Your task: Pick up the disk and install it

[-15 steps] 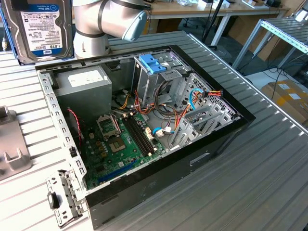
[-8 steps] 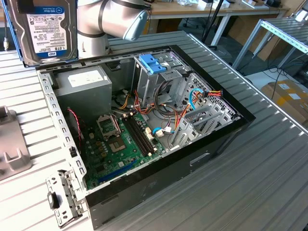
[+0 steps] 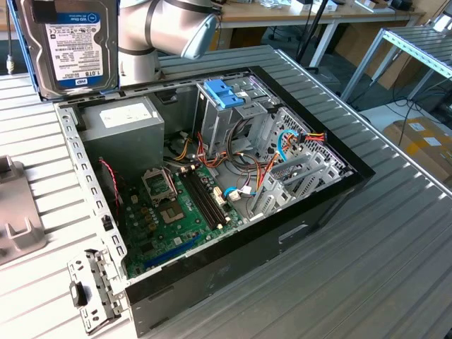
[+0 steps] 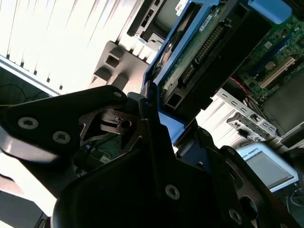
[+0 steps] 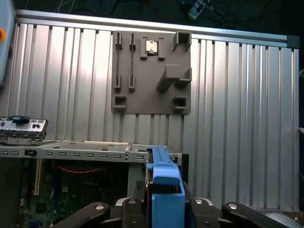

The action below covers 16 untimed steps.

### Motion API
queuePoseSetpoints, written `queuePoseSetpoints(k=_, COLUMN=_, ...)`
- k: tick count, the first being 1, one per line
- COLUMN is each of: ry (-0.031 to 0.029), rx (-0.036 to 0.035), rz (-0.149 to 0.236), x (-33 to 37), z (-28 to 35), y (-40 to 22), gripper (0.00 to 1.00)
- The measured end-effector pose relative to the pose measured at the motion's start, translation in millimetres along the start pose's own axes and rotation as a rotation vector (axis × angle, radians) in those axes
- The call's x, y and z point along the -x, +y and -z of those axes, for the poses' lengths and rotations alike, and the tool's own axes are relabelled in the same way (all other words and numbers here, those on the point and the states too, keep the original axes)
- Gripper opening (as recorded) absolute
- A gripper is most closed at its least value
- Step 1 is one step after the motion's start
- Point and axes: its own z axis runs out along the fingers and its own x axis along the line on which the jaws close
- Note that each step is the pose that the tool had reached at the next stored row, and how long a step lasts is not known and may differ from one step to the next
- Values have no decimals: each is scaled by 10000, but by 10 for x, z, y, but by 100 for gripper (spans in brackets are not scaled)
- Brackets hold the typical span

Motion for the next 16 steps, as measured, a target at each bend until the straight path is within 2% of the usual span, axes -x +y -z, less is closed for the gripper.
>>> queuePoseSetpoints(k=16, ry=-1, rx=26, rz=-1, x=-96, z=-4, y=-107, gripper=37)
